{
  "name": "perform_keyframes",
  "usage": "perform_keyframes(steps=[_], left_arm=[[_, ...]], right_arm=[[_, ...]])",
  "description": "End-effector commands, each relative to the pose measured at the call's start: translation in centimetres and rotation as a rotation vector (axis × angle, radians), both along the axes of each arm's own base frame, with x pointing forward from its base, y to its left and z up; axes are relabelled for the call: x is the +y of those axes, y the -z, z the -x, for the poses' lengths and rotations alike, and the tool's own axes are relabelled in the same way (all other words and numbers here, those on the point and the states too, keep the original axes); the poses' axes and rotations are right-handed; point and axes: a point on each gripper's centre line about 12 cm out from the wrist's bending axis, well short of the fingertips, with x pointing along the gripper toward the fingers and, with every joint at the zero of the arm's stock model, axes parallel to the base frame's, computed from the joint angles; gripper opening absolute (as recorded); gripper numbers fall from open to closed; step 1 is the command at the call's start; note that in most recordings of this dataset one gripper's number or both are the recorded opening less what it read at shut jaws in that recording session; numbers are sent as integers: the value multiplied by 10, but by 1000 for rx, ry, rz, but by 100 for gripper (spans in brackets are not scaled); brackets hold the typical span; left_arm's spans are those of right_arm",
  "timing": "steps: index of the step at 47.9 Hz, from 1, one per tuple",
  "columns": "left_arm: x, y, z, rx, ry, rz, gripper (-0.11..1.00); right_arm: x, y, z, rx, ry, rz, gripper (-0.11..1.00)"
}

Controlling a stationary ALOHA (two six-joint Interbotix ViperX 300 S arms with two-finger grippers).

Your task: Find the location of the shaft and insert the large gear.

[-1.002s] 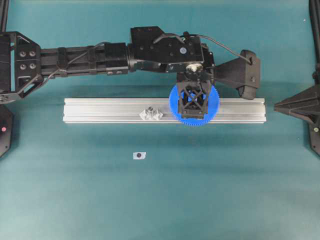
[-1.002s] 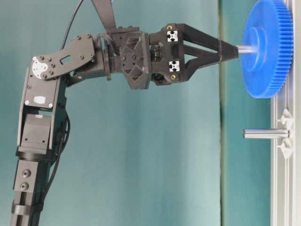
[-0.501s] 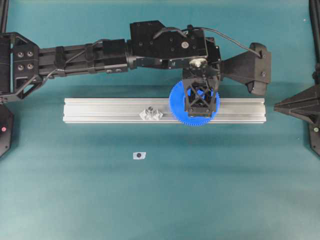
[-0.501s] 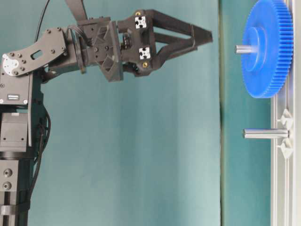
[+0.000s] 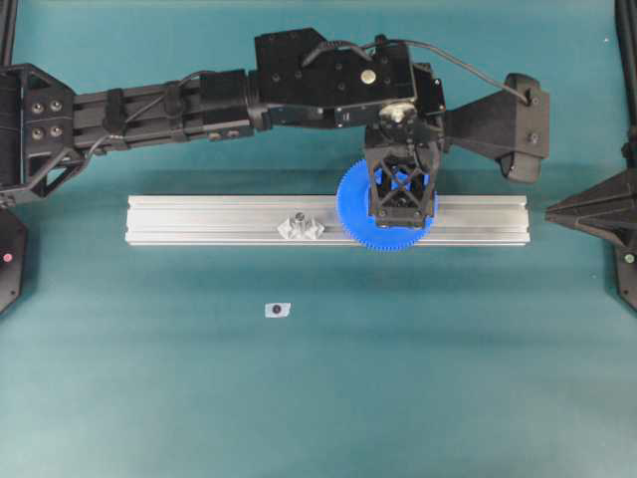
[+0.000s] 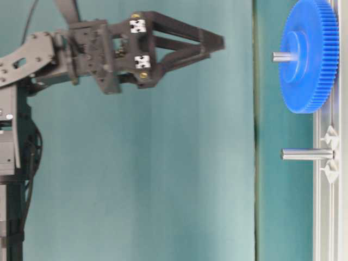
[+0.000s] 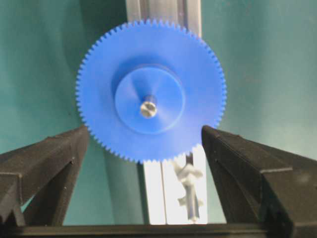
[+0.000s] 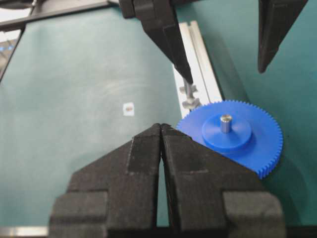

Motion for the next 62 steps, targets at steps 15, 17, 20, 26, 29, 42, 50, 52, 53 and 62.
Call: perform_keyframes(steps=[15,17,20,26,29,42,50,52,53,62], left_arm=[[-4,-31,4,-52,4,-7,94],[-4,-31,4,-50,5,-8,94],[-5,-31,4,-52,4,-6,94],[-4,-32,4,-53,4,-6,94],[-5,-32,4,-52,3,-5,94],[-4,-30,4,-49,3,-5,94],[-5,-30,4,-49,3,-5,94],[-5,-30,4,-51,3,-5,94],[-5,-30,4,-49,3,-5,94],[-6,-31,3,-52,2,-6,94]], right_arm=[[0,-6,-2,-12,3,-7,3],[0,-6,-2,-14,3,-7,3],[0,-6,-2,-14,3,-7,3],[0,-5,-2,-12,3,-7,3],[0,-6,-2,-14,3,-7,3],[0,-6,-2,-14,3,-7,3],[0,-5,-2,-12,3,-7,3],[0,-5,-2,-12,3,-7,3],[0,-6,-2,-14,3,-7,3],[0,-5,-2,-12,3,-7,3]])
